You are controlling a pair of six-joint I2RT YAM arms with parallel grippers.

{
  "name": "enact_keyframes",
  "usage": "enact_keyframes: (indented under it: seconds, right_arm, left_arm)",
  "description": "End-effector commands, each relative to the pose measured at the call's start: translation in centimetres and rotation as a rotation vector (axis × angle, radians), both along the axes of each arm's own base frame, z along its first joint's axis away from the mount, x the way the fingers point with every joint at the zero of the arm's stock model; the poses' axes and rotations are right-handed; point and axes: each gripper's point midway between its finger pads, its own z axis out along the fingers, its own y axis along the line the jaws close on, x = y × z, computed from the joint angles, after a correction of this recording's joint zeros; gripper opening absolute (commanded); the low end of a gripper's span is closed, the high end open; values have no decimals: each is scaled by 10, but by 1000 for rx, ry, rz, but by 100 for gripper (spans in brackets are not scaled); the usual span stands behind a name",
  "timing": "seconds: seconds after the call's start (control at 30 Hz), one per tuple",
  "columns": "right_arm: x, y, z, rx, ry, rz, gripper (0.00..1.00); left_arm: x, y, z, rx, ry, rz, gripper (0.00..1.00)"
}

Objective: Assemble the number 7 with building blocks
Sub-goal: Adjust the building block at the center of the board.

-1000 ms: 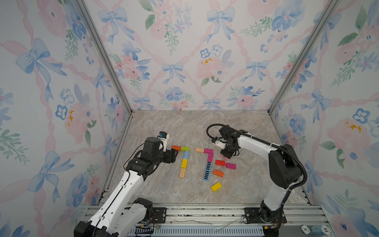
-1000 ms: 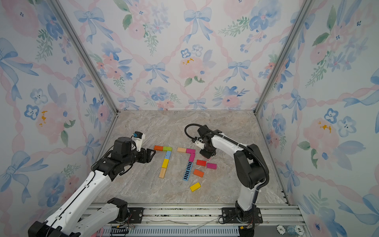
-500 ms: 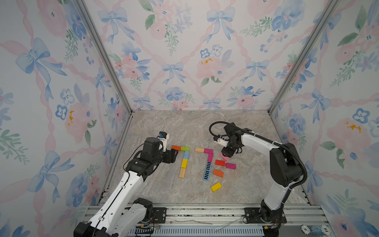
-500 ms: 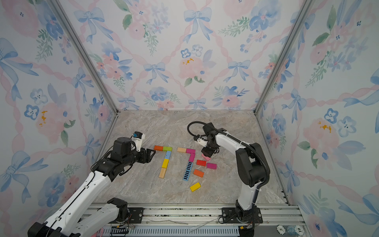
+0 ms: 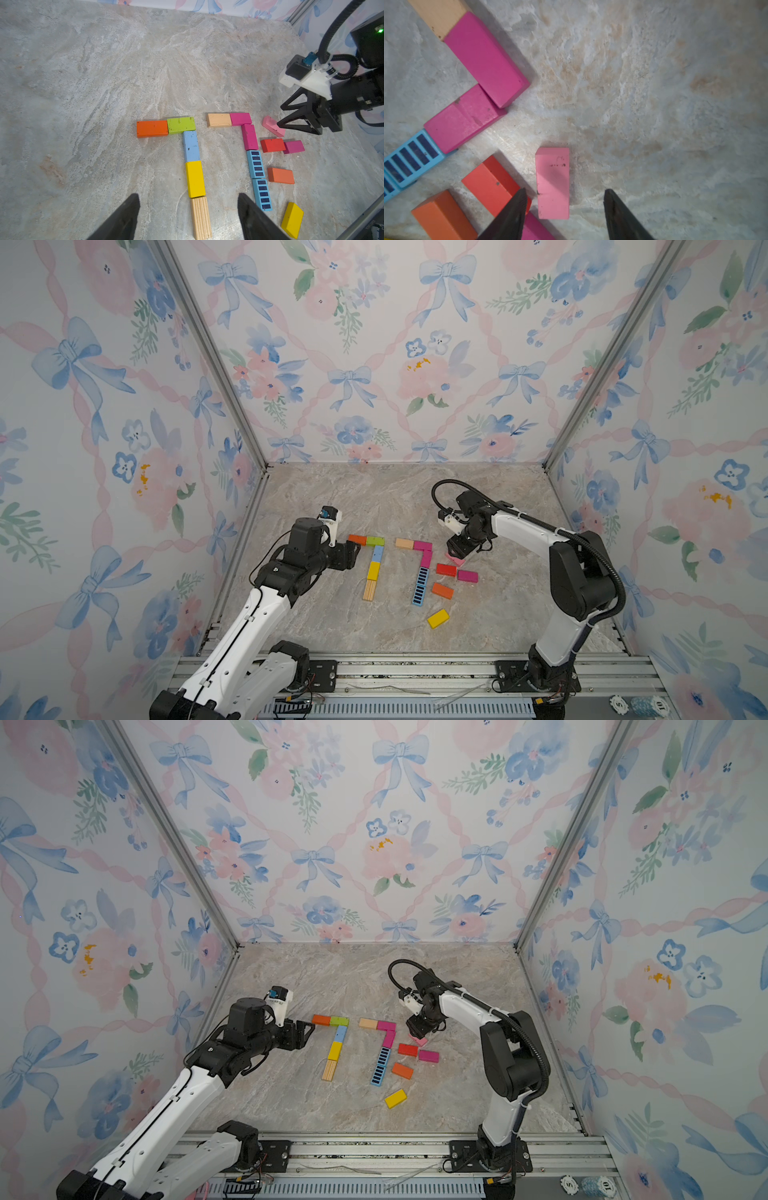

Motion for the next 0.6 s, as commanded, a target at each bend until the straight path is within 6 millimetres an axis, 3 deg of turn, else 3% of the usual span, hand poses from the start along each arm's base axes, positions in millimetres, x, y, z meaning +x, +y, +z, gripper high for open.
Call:
enact_keyframes:
  seconds: [0.0, 0.27, 0.47, 0.57]
  right_arm:
    - [-6, 0, -18, -38, 31, -16, 61]
    - [-10, -4, -36, -108, 55, 1, 56]
    - [-21, -7, -44, -131, 87, 59, 32]
    - [-28, -5, -45, -128, 94, 127, 29]
  left_arm:
    - [-3, 0, 0, 3, -13, -20, 77]
    - [-3, 0, 1, -1, -19, -22, 77]
    - [-3, 0, 2, -1, -21, -22, 77]
    - [-3, 0, 2, 0, -21, -20, 77]
